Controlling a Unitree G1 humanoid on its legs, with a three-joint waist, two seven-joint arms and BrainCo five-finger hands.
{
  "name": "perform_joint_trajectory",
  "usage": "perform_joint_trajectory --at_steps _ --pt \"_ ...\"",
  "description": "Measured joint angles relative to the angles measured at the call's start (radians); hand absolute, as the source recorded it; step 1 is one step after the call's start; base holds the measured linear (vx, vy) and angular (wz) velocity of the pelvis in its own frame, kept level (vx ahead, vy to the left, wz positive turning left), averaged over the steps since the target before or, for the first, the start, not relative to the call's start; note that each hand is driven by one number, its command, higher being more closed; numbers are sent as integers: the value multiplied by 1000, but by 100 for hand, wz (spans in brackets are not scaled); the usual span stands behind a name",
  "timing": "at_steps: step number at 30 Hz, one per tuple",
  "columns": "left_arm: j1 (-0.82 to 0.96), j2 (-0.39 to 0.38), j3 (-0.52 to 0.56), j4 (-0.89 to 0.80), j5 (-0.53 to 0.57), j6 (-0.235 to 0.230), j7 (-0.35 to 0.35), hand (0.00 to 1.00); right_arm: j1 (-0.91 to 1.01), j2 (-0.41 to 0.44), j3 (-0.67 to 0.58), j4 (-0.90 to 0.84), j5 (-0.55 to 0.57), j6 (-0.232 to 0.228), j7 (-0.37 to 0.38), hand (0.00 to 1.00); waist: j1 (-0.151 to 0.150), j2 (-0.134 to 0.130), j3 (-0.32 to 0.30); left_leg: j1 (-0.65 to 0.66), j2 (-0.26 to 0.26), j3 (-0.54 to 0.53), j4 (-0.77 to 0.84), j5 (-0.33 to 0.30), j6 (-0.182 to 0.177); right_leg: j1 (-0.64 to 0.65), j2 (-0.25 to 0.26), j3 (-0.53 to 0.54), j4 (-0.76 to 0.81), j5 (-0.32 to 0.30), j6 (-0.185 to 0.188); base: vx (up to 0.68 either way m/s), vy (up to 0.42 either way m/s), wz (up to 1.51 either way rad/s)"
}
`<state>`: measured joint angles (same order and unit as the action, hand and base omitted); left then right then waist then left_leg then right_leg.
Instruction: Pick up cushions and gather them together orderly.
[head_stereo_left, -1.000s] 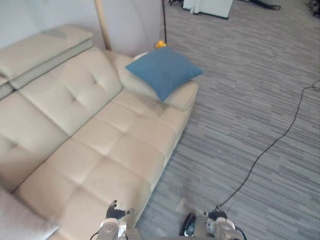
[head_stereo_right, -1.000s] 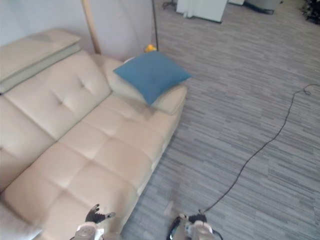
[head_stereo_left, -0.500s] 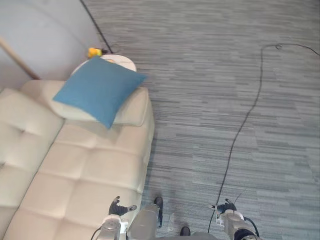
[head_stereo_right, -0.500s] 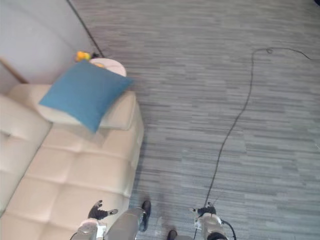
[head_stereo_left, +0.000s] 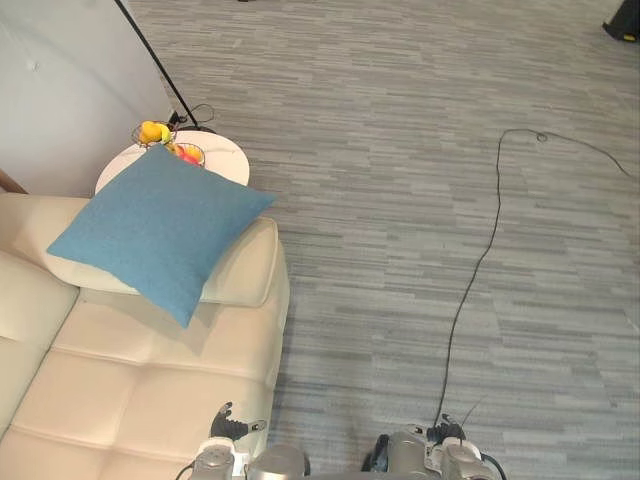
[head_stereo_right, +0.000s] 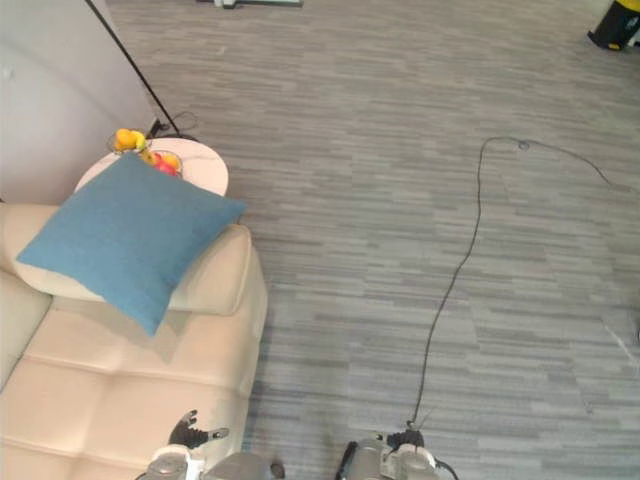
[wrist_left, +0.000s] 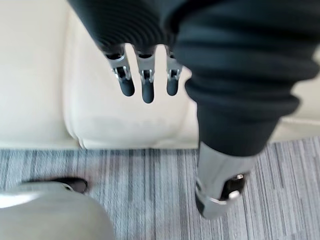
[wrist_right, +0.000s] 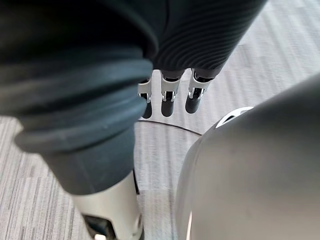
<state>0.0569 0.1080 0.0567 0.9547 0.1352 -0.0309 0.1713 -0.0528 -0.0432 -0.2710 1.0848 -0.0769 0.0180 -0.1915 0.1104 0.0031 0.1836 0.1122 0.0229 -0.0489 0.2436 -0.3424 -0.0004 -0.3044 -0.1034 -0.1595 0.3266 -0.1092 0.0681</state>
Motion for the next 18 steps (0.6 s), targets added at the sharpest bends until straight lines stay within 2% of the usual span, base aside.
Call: perform_joint_trajectory --at_steps 1,2,3,4,5,6,7,9,11,12,13,14,15,16,17,18 --pt "2 -5 3 7 0 1 0 0 2 -15 0 -3 -1 -3 1 0 -7 11 -10 23 19 -31 3 -17 -17 -3 19 4 42 42 -36 419 -275 35" --pt "5 -20 3 8 0 -3 0 0 -2 -29 0 0 -2 -4 2 0 0 32 -25 4 45 -54 55 -14 -22 6 33 -16 50 3 -56 429 -272 30" --pt "5 -25 3 8 0 -3 0 0 -5 -30 0 2 -2 -3 2 0 0 38 -26 -11 50 -63 89 -14 -23 11 36 -26 49 -5 -59 503 -301 33" --pt "2 -32 27 7 -1 -5 -1 0 -7 -36 0 0 -2 -3 2 0 -2 53 -23 -93 57 -86 272 4 -53 46 47 -62 38 -32 -72 320 -213 39" --pt "-1 -39 41 7 -2 -4 -1 0 -6 -37 0 0 -2 -2 2 0 -6 58 -20 -129 58 -92 346 23 -69 63 49 -74 31 -40 -78 385 -253 60" --pt "-8 -51 69 -3 -8 -3 -1 0 6 -35 1 1 -1 1 0 0 -6 62 -7 -227 65 -84 566 131 -74 126 58 -98 0 -51 -88 356 -162 50" --pt "-5 -47 76 -14 -23 -7 -2 0 12 -29 9 3 0 3 -1 0 9 50 8 -307 103 -26 733 133 -51 207 65 -110 -42 -62 -104 425 -182 39" --pt "-5 -41 72 -22 -30 -8 -2 0 11 -17 4 5 1 1 -4 0 14 38 15 -372 122 47 768 95 -39 289 59 -135 -95 -64 -107 352 -105 22" --pt "-6 -28 57 -22 -30 -9 -2 0 6 -20 0 4 1 1 -6 0 14 33 13 -428 122 114 653 77 -31 355 43 -176 -166 -63 -95 288 -34 32" --pt "-8 -22 36 -23 -29 -10 -2 0 7 -24 0 1 9 0 -8 0 13 34 12 -443 119 160 496 82 -23 383 34 -216 -207 -63 -77 293 49 59" --pt "-16 -17 21 -21 -26 -10 -3 0 12 -28 0 1 14 1 -9 0 13 37 12 -451 113 221 309 125 -10 421 31 -255 -240 -67 -54 318 73 69" --pt "-19 -17 20 -19 -25 -9 -4 0 15 -28 0 1 17 1 -9 0 12 37 11 -457 107 241 244 150 -10 432 30 -271 -251 -69 -45 366 119 84" --pt "-21 -16 16 -15 -24 -8 -4 0 18 -38 0 1 20 1 -11 0 12 37 11 -455 92 281 118 232 -3 451 28 -301 -258 -83 -21 314 118 68" --pt "-25 -12 14 -10 -23 -9 -4 0 13 -36 -1 4 22 0 -13 0 15 36 10 -451 79 290 96 306 28 464 22 -302 -255 -98 3 551 202 74" --pt "-29 12 6 -1 -20 -7 -4 0 -3 -18 0 10 29 0 -13 0 26 -12 12 -448 35 290 88 286 40 463 -13 -303 -254 -91 19 400 141 44" --pt "-29 18 5 3 -20 -6 -4 0 -8 -15 0 10 29 0 -13 0 29 -22 11 -449 27 290 92 276 43 465 -21 -302 -253 -90 22 537 189 31"
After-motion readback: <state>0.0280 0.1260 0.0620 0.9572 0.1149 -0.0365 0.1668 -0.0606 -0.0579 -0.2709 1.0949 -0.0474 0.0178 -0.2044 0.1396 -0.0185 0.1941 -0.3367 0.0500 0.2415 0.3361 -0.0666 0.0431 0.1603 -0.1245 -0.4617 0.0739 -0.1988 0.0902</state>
